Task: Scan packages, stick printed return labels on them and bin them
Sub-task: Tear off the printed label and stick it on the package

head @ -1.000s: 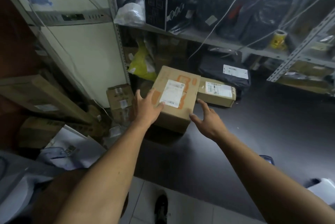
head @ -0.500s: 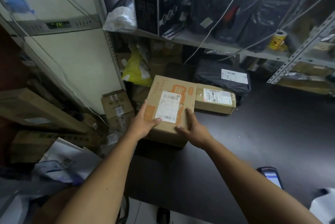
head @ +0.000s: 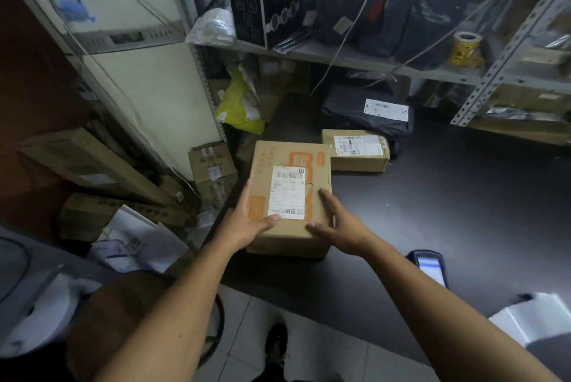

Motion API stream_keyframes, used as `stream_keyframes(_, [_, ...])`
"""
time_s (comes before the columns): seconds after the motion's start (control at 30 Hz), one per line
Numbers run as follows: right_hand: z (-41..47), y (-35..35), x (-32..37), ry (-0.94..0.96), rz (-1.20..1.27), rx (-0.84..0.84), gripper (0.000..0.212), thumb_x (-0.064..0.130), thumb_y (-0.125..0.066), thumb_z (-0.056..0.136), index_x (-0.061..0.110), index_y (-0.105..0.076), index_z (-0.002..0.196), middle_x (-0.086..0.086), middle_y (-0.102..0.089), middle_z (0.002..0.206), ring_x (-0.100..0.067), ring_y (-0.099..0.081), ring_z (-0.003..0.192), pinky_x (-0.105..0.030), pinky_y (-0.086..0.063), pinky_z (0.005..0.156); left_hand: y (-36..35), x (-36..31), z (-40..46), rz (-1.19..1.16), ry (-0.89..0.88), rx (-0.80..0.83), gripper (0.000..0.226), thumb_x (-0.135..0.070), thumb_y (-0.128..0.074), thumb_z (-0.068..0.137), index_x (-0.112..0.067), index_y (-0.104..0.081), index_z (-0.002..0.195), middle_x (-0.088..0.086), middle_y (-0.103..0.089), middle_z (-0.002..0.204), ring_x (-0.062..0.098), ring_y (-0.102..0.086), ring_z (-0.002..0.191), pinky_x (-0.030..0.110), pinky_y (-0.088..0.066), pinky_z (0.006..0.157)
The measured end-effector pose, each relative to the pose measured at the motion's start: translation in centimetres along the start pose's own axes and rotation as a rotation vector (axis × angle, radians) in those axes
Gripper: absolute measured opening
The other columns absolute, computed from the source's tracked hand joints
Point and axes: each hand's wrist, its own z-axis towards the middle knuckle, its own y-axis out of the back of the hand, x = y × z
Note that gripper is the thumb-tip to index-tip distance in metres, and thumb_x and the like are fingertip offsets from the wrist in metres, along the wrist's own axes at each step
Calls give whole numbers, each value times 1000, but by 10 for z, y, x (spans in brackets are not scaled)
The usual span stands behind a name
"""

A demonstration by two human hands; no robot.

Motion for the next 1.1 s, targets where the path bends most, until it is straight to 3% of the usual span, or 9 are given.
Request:
stream_keyframes(0.13, [-37,6,-30,20,15,-18,87,40,-64,93,34,-6,157,-5,-34,156,-26,-44,133,-30,-38,101,-36,1,-32,0,1,-5,117,-73,-76,58,-67,3,142,-5,-40,152,24,-39,140,58,-34,112])
stream_keyframes(0.23, [-61,13,-56,32,36,-18,86,39,-64,93,33,-7,157,-3,-35,155,-25,-44,133,-25,-37,97,-62,-6,-52,-22,-3,39,113,-53,-82,71,-52,-4,152,-6,-43,151,19,-40,139,44,-31,117])
stream_keyframes(0.37, [-85,23,-82,36,90,-32,86,39,-65,92,32,-9,157,-2,-34,156,-23,-43,134,-26,-37,98,-86,-13,-65,-36,-38,53,116,-43,-87,69,-44,-10,155,-6,-44,151,15,-40,139,35,-29,116])
stream_keyframes(0.53, [-106,26,-102,16,227,-94,88,39,-65,92,35,-4,155,-2,-30,156,-21,-46,127,-35,-45,101,-99,-52,-63,73,-89,52,103,-47,-81,76,-39,-17,156,-1,-42,154,22,-39,140,37,-29,117])
stream_keyframes(0.7, [-113,16,-109,-15,323,-184,90,42,-65,91,35,-2,155,3,-27,157,-16,-43,120,-45,-46,104,-100,-80,-53,269,-180,85,104,-38,-85,75,-41,-20,155,3,-41,155,26,-36,142,34,-29,114])
stream_keyframes(0.87, [-111,0,-105,-52,373,-276,93,47,-64,91,33,2,155,1,-26,157,-20,-42,131,-43,-40,111,-91,-97,-38,358,-256,143,103,-35,-86,74,-43,-22,154,5,-45,151,25,-41,138,34,-31,116])
stream_keyframes(0.97, [-105,-13,-98,-46,404,-223,94,44,-61,93,31,8,155,1,-27,158,-20,-41,137,-37,-35,114,-75,-108,-22,468,-329,171,105,-41,-88,69,-52,-23,151,2,-44,151,23,-43,137,40,-33,116])
stream_keyframes(1.03, [-104,-15,-99,-53,416,-225,86,42,-60,95,30,-1,156,2,-39,151,-15,-46,133,-33,-38,110,-66,-116,-14,582,-390,192,105,-44,-87,68,-59,-20,147,1,-37,154,25,-39,140,44,-32,117])
stream_keyframes(1.1, [-108,-13,-106,-110,353,-357,72,42,-59,95,28,-21,154,2,-53,135,-13,-55,119,-30,-43,99,-62,-123,-10,678,-449,208,102,-41,-84,72,-61,-18,147,1,-28,159,26,-31,144,45,-29,117])
